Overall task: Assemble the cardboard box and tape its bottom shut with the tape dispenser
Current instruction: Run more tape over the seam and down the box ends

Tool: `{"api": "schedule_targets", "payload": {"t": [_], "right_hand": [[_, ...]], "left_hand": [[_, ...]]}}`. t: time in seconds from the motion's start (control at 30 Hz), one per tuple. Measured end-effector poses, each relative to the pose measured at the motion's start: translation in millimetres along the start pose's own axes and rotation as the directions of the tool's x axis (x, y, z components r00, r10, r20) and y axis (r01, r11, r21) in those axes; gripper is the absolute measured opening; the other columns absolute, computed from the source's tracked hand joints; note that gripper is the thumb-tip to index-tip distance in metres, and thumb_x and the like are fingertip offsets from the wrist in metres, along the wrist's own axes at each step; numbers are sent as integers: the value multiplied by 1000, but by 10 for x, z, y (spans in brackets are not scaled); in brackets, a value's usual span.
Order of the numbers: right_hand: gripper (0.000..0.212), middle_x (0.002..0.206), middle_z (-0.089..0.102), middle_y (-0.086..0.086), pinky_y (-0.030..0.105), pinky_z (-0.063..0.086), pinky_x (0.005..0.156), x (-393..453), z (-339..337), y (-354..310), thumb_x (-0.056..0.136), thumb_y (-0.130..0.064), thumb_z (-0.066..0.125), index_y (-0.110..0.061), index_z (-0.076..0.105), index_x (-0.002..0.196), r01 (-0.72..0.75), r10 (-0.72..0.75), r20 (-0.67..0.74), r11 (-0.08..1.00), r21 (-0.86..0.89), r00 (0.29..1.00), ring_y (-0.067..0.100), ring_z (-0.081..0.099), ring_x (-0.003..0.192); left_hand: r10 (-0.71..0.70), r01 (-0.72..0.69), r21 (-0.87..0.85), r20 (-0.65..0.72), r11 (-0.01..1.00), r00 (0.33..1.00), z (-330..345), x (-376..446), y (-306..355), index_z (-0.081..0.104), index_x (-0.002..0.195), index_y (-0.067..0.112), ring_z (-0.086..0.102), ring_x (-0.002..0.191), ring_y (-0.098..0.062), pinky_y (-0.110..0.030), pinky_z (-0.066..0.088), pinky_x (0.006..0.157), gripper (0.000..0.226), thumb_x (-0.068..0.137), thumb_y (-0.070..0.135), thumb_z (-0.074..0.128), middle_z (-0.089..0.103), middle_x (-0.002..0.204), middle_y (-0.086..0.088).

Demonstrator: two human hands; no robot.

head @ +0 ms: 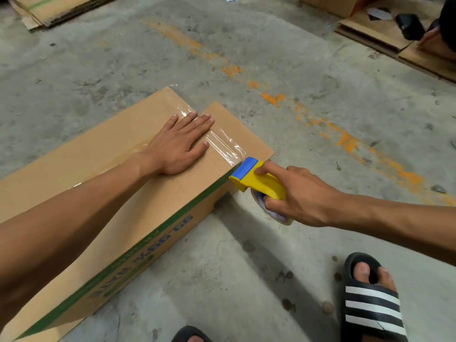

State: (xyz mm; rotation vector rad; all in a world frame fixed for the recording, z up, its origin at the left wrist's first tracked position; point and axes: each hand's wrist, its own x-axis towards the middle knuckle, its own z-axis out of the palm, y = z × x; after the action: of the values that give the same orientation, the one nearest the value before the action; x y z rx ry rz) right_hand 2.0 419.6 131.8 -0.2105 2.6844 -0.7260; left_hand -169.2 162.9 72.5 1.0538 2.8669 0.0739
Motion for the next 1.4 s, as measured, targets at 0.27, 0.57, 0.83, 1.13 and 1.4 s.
{"api": "schedule_targets", "payload": {"t": [0.27, 0.57, 0.83, 1.13, 1.4], "right_hand": [[44, 125, 61, 6, 31, 47, 87, -281, 349, -11, 85, -42, 60, -26, 59, 126, -116, 339, 590, 916, -383, 732, 27, 59, 108], [31, 108, 63, -2, 30, 51, 81, 406, -240, 92, 85, -41, 63, -27, 64, 112, -302, 356, 444, 934, -189, 822, 19, 60, 98], [25, 87, 63, -3, 32, 55, 67, 750, -527, 188, 83, -34, 68, -22, 68, 105, -377, 373, 272, 925, -42, 887, 17, 61, 73], [25, 95, 65, 4, 35, 57, 70, 1047, -704, 85, 82, -35, 69, -23, 66, 103, -360, 348, 170, 932, 41, 922, 24, 64, 84], [24, 95, 64, 5, 31, 52, 64, 1236, -845, 45, 83, -35, 70, -22, 65, 102, -336, 330, 64, 933, 127, 942, 23, 62, 83]], "left_hand": [[-45, 46, -39, 25, 998, 999, -55, 53, 73, 11, 158, 28, -2, 152, -14, -48, -2, 121, 63, 102, 54, 18, 5, 165, 9], [14, -26, -132, -94, 991, 996, -77, -71, 695, 49, 143, 24, 27, 147, -16, -47, 14, 121, 73, 91, 70, 27, 43, 153, 3], [-101, 68, -161, -205, 985, 974, 50, 2, 964, 67, 109, 23, 49, 122, -15, -50, 18, 117, 45, 81, 49, 43, 65, 112, 4], [-123, 93, -143, -218, 985, 968, 85, 58, 995, 55, 86, 29, 50, 105, -19, -51, 24, 109, 26, 90, 52, 43, 60, 89, 5], [-251, 214, -229, -147, 950, 957, -19, 256, 967, 54, 73, 26, 46, 90, -15, -46, 26, 99, 22, 87, 40, 44, 62, 78, 8]]}}
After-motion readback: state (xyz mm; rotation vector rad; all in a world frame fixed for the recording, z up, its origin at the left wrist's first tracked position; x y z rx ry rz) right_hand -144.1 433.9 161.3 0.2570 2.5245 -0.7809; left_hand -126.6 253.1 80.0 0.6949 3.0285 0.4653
